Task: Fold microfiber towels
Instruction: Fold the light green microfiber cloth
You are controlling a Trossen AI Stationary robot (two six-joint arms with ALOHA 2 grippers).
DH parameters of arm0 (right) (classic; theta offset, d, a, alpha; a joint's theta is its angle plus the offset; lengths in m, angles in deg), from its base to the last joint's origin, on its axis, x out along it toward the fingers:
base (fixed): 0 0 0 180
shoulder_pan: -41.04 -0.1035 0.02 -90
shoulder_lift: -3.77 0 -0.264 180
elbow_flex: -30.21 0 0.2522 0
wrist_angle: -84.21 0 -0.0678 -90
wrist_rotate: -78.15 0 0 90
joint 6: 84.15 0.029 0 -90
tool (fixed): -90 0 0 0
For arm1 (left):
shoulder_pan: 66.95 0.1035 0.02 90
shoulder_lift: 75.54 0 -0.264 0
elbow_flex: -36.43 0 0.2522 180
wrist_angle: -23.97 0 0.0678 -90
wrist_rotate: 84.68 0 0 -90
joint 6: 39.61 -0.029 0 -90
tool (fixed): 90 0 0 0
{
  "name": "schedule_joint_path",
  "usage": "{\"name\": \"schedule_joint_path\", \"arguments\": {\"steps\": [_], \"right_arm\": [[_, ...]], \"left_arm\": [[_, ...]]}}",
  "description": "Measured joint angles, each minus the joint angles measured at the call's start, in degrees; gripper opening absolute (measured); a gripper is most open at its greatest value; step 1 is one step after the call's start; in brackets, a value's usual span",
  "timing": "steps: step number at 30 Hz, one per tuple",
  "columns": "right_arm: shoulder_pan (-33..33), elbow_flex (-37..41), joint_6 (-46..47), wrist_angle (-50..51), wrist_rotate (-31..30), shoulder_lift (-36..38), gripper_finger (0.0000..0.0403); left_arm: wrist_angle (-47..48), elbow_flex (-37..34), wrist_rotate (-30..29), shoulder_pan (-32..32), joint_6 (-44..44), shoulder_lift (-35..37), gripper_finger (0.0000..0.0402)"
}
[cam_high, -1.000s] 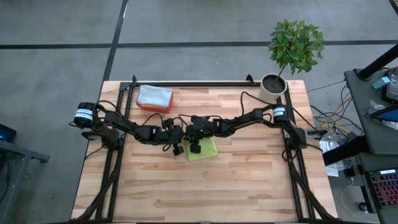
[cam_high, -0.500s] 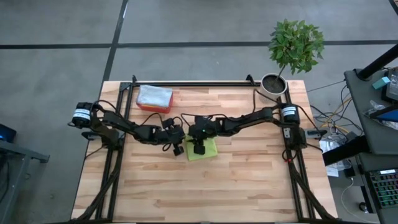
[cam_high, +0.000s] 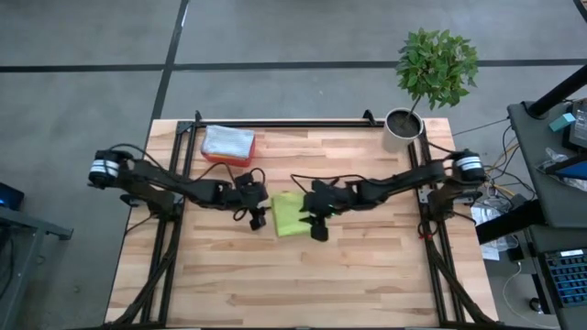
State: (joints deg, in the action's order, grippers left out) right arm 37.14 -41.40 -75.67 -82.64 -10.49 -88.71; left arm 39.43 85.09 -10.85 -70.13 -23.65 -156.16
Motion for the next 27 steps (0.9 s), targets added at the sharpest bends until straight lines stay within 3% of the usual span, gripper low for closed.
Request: {"name": "schedule_joint_path", "arguments": {"steps": [9, 12, 16, 21, 27], "right_arm": [[-4.03, 9.98, 6.74, -8.12, -0.04, 5.34, 0.0132], [-4.20, 11.32, 13.43, -8.34, 0.06, 5.32, 0.0135], [-3.55, 12.41, 23.67, -8.30, -0.11, 5.32, 0.0144], [-2.85, 12.71, 29.64, -7.41, -0.90, 5.32, 0.0168], [-0.65, 12.71, 33.56, -1.60, -7.19, 5.33, 0.0209]], "left_arm": [[-7.38, 0.50, 2.08, -0.77, 0.26, 5.06, 0.0194], [-9.42, 0.59, 2.34, -1.85, 2.20, 4.86, 0.0194], [-10.07, 0.70, 2.26, -3.68, 4.28, 3.09, 0.0194], [-10.01, 0.11, 2.39, -5.79, 5.25, -1.21, 0.0194], [-10.06, 0.00, 2.42, -6.38, 7.76, -7.40, 0.0194]]}}
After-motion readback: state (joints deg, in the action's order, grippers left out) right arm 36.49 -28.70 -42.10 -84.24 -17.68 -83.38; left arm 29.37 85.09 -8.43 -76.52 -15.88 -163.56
